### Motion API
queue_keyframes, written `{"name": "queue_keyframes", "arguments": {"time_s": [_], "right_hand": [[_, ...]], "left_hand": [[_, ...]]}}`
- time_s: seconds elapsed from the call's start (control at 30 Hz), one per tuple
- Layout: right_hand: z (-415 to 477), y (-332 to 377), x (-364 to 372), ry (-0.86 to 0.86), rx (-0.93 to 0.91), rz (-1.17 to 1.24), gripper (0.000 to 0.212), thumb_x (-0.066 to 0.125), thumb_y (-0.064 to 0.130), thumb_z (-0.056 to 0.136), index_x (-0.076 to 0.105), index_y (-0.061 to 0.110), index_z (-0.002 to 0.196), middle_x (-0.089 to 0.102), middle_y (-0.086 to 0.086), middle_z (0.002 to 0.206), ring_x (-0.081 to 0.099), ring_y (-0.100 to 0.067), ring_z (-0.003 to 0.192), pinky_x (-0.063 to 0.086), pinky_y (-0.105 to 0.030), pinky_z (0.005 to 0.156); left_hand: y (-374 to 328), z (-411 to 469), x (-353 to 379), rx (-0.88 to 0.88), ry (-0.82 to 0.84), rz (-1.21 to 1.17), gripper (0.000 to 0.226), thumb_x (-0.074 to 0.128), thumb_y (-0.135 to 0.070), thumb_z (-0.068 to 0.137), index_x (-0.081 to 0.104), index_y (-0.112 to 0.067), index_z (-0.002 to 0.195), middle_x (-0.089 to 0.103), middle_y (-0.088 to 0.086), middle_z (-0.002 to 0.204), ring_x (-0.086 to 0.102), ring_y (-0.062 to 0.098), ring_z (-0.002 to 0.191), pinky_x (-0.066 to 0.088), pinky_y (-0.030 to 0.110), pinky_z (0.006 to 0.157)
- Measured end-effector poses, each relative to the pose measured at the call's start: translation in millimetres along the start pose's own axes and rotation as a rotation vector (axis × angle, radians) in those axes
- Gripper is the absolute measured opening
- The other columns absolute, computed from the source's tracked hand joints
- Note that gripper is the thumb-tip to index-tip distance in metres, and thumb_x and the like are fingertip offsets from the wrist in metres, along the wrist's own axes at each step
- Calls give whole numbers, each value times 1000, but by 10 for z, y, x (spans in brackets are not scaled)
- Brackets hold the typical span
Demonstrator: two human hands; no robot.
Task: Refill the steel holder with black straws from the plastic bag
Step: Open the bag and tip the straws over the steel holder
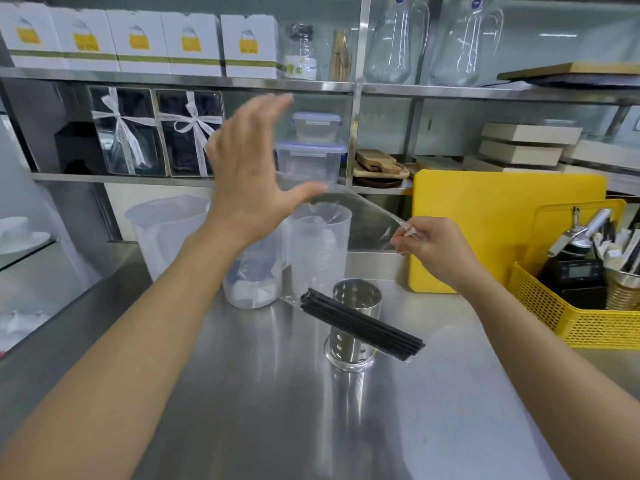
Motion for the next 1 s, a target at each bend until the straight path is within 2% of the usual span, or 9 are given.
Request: {"name": "queue_keyframes", "arguments": {"time_s": [0.07,0.17,0.27,0.37,0.47,0.57,0.7,0.87,1.0], "right_hand": [[-8,17,-46,-3,-20,9,7,63,10,83,67,7,77,64,-4,68,60,-13,67,46,-26,66],[-20,48,-60,40,-59,14,8,63,7,83,67,7,76,64,-2,66,57,-1,59,45,-16,62],[-11,67,-78,84,-86,28,7,65,7,81,68,10,76,66,-6,69,59,-5,62,49,-29,68],[-24,127,-85,114,-93,80,12,64,5,81,68,15,74,66,-7,71,61,-5,63,52,-21,66],[-35,164,-125,109,-93,112,11,64,4,81,67,13,75,65,-8,70,59,-3,61,50,-12,60],[-37,104,-183,96,-80,57,10,64,7,82,67,14,75,65,-7,72,58,-2,61,48,-12,59],[-76,-63,-314,46,-41,29,14,64,13,82,65,20,71,67,-2,72,60,-3,65,46,-16,62],[-163,-358,-419,-31,68,122,6,70,17,78,64,17,78,64,-2,80,57,-11,77,42,-17,65],[-265,-778,-501,-90,209,224,42,75,19,73,56,16,111,60,-3,110,53,-15,104,42,-20,75]], "left_hand": [[320,-155,-8,-222,-63,-261,103,74,-57,58,23,-17,139,35,7,141,36,18,128,22,37,108],[780,-453,400,-571,153,-449,129,81,-56,45,3,-23,142,26,11,150,27,15,135,21,47,115],[864,-668,686,-686,315,-585,128,81,-37,51,-10,-31,142,27,6,152,26,7,130,24,35,112],[844,-802,890,-731,403,-672,127,82,-21,59,-15,-34,140,45,5,137,37,12,125,34,34,105],[758,-861,989,-718,447,-723,100,80,-12,63,18,-28,140,60,2,88,57,15,88,46,23,80],[590,-749,931,-603,423,-665,18,74,-11,71,65,-18,84,59,-14,62,53,2,63,43,17,63],[424,-566,923,-518,423,-703,31,73,-12,74,60,-26,49,62,-12,57,53,0,60,43,17,68],[196,-363,932,-434,444,-692,13,70,-9,77,67,-16,67,63,-17,52,52,-8,51,39,5,52],[129,-181,899,-410,426,-715,16,69,-3,76,66,-16,68,63,-17,51,51,-5,49,42,9,51]]}}
Point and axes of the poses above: each hand's wrist, its own z-axis towards the middle knuckle, its own x-axis out of the palm, y = z × x, the point moved 10 cm from there along z, towards the middle knuckle
